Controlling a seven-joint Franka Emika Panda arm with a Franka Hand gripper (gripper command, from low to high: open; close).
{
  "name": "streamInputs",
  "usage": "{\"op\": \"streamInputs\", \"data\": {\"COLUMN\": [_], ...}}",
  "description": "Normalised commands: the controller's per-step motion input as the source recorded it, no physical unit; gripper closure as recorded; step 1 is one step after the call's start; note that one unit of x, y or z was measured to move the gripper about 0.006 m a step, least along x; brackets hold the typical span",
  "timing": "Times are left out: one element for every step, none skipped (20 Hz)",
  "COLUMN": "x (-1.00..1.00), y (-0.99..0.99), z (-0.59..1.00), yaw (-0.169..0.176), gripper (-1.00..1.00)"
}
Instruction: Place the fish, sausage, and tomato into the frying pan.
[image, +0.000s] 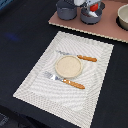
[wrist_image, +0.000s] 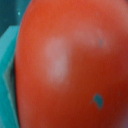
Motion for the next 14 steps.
{"op": "streamInputs", "data": {"x": [0.04,0.06,0.13,0.15,0.03,0.00,0.01,0.06,0.06,0.05,0.05,0.00,0.00,0.00], "y": [0.23,0.22,0.27,0.28,0.21,0.15,0.24,0.33,0.33,0.29,0.28,0.27,0.26,0.19], "z": [0.14,0.26,0.39,0.49,0.64,0.66,0.81,1.00,1.00,1.00,1.00,1.00,1.00,1.00], "yaw": [0.000,0.000,0.000,-0.010,-0.024,-0.021,-0.023,-0.021,-0.016,0.000,0.000,0.000,0.000,-0.025], "gripper": [-1.00,-1.00,-1.00,-1.00,-1.00,-1.00,-1.00,-1.00,-1.00,-1.00,-1.00,-1.00,-1.00,-1.00]}}
